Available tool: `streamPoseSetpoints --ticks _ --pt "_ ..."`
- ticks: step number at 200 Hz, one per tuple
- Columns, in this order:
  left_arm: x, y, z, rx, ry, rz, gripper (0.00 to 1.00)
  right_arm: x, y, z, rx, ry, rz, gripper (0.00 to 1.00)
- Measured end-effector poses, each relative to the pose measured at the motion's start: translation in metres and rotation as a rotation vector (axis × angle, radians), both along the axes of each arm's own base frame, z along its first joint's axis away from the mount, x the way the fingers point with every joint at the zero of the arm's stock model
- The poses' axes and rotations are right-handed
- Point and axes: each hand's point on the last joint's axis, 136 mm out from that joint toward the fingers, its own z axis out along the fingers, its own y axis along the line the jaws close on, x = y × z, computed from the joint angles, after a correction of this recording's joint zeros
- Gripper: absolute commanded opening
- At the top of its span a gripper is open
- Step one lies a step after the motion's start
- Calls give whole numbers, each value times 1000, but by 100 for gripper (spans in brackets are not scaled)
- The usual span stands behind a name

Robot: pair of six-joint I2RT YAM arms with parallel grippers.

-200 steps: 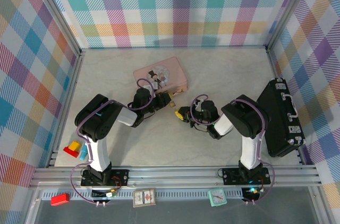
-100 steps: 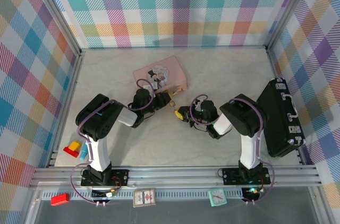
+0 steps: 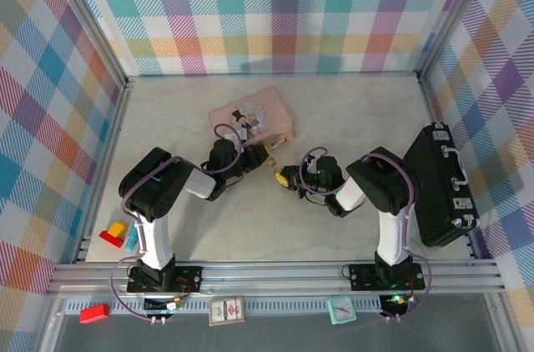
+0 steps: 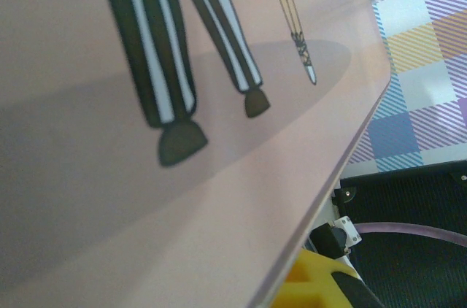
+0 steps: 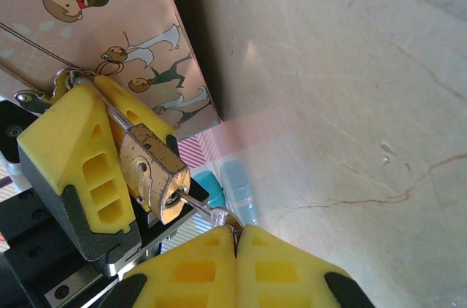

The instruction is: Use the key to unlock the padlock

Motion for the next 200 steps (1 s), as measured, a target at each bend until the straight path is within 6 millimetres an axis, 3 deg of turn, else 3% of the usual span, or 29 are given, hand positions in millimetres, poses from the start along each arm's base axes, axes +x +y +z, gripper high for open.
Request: streamPoseSetpoints --ticks 144,200 --pt "0 0 0 -2 2 3 10 1 0 3 -12 18 0 0" --pt "0 -1 1 -7 9 -3 10 5 0 17 6 -15 -10 0"
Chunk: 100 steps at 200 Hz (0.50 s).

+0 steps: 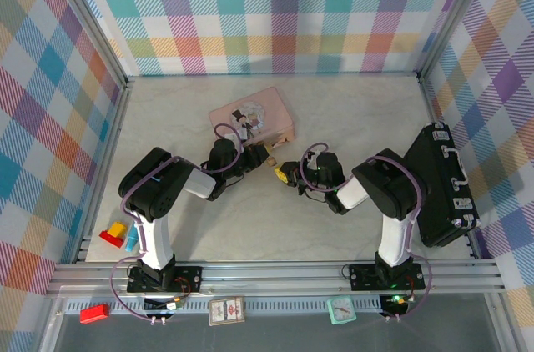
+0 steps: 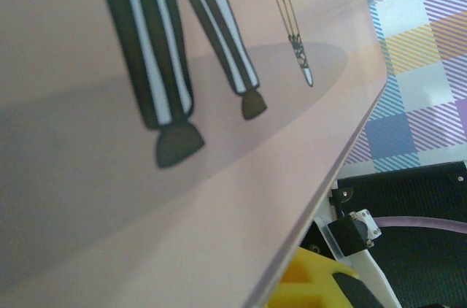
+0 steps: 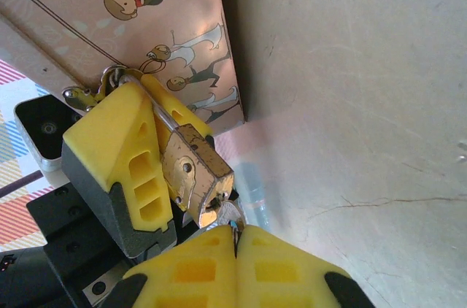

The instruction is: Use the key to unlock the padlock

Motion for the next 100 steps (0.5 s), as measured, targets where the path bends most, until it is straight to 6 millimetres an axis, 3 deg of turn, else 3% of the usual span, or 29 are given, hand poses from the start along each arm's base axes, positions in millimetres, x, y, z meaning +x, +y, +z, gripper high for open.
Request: streamPoseSetpoints --ticks 100 --pt "1 0 1 1 1 4 10 3 2 1 -8 4 8 0"
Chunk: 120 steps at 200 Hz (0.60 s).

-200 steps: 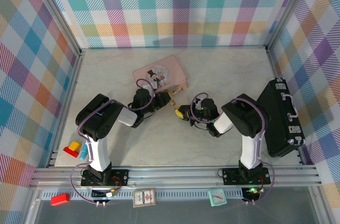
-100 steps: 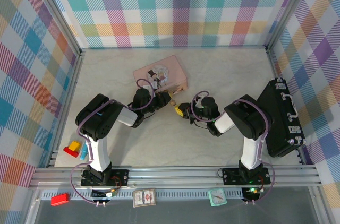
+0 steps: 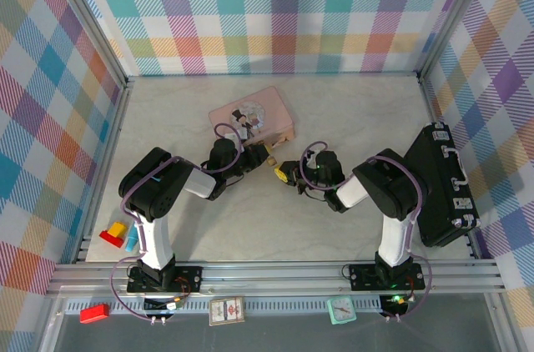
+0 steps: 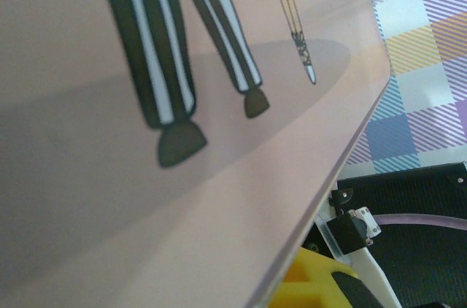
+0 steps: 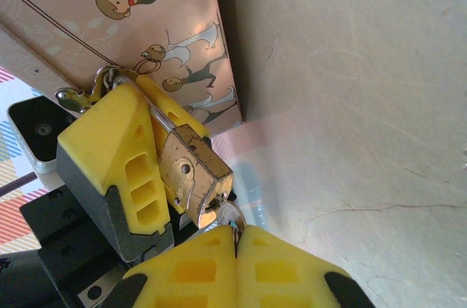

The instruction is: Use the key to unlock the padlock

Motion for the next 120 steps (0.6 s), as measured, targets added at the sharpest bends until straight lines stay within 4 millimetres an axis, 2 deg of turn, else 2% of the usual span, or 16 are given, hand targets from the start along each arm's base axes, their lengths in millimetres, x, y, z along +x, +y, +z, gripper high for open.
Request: streamPoseSetpoints --ticks 66,102,120 --pt "2 0 -1 12 8 11 9 3 0 -4 -43 8 12 0" --pt "-3 -2 -5 33 35 3 8 1 -6 -2 -110 -19 30 29" --pt "-8 -3 -9 63 46 -8 8 2 -12 5 -158 -68 43 43"
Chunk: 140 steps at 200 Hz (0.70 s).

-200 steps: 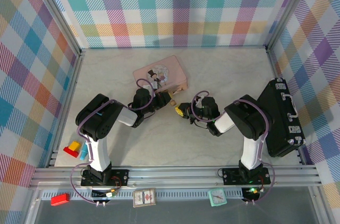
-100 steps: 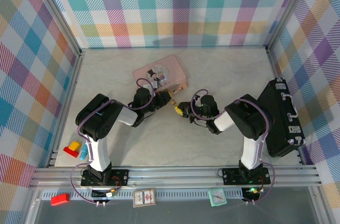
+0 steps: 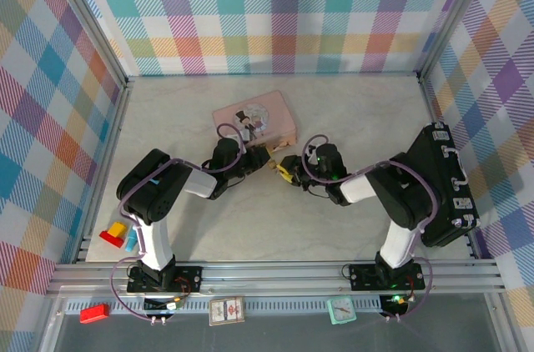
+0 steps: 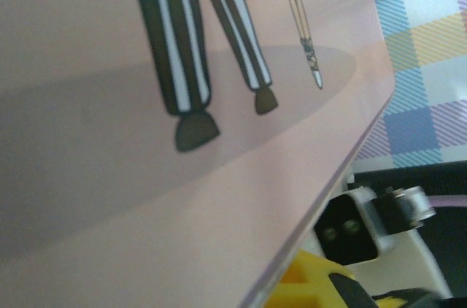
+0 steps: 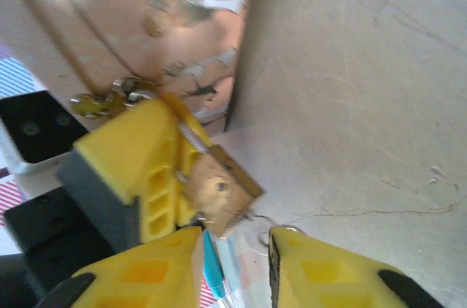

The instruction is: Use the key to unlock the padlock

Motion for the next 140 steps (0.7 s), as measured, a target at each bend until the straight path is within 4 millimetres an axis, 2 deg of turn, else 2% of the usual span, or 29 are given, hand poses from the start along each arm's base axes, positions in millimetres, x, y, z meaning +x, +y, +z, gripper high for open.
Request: streamPoseSetpoints --ticks 8,21,63,80,97,140 --pt "-2 -1 -2 12 2 -7 8 1 -3 7 -20 -28 3 50" --pt "-5 -1 -5 32 8 -9 8 -1 -7 20 -64 -87 19 54" --pt "-9 -1 -10 70 23 -14 8 -10 -29 66 -283 -295 47 54" --pt "-9 -1 -10 72 27 -14 8 -18 -30 80 -383 -403 83 54" --pt "-9 -1 -10 71 27 -13 7 -28 -22 79 -484 -506 147 51" --pt "-7 2 -10 69 30 -7 7 -53 5 48 -718 -724 346 52"
